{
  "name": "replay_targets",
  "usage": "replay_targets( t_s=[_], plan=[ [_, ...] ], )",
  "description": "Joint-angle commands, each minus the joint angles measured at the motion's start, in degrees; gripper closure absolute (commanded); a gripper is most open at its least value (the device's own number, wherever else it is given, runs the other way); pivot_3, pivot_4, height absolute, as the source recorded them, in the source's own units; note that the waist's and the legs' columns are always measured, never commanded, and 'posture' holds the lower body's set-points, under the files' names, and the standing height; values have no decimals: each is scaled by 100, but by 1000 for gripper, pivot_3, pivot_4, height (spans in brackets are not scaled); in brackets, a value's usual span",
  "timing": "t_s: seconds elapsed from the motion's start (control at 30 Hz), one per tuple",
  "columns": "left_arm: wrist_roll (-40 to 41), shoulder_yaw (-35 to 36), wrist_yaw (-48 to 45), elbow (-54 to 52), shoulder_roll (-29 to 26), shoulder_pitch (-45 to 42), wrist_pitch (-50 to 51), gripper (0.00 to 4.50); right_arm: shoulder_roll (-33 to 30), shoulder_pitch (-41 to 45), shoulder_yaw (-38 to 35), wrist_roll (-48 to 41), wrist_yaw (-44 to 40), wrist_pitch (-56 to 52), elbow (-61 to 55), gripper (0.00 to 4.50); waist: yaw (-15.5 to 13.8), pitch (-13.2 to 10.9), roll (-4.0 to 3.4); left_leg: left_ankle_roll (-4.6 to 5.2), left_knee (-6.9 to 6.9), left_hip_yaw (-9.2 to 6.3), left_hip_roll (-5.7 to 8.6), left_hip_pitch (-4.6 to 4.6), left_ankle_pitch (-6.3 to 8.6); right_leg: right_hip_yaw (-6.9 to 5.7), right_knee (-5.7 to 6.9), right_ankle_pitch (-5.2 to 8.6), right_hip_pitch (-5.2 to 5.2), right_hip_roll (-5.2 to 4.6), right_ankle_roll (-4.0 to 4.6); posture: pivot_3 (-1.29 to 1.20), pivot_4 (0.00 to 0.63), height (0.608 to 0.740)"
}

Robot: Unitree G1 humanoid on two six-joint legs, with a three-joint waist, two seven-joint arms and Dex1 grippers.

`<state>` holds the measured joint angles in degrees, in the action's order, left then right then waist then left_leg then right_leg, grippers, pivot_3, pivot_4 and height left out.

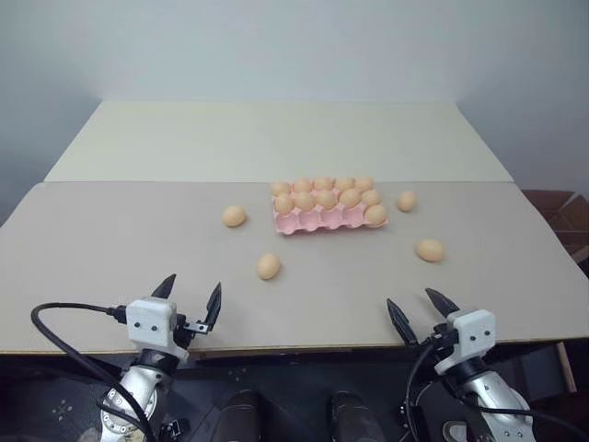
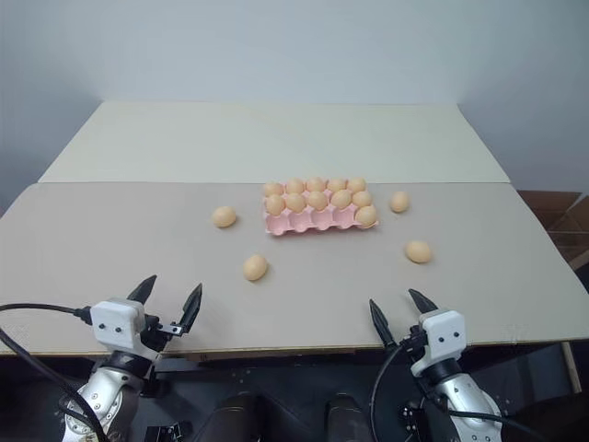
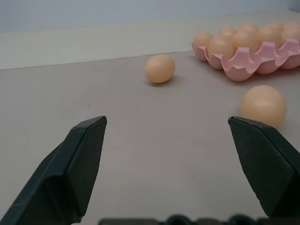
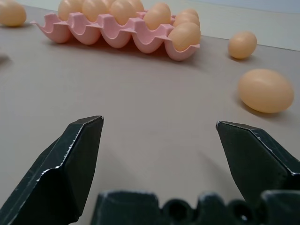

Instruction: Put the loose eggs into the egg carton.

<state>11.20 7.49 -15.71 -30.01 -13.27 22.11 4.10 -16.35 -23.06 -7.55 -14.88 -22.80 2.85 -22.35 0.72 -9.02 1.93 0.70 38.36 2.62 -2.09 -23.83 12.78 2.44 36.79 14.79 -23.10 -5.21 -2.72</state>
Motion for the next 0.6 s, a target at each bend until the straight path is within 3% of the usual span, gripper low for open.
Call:
replay_targets(
  t_s=[0.03,0.33,0.6],
  plan=[
    [151,42,-153,-131,-108,-157,-4,9,-14,65,-93,-149,4,-56,-250,0,0,0,0,0,0,0,0,0,0,0,0,0,0,0,0,0,150,740],
    [429,324,-173,-336,59,-132,-418,9,-71,47,-251,-98,43,28,-387,0,2,1,-1,0,0,-1,-1,0,0,0,0,-17,0,0,-31,0,150,740],
    [1270,68,-839,-767,-537,-564,378,9,89,967,-411,48,678,-372,-313,0,-8,3,-5,3,2,5,0,6,-2,5,3,-9,3,2,1,0,150,740]
  ],
)
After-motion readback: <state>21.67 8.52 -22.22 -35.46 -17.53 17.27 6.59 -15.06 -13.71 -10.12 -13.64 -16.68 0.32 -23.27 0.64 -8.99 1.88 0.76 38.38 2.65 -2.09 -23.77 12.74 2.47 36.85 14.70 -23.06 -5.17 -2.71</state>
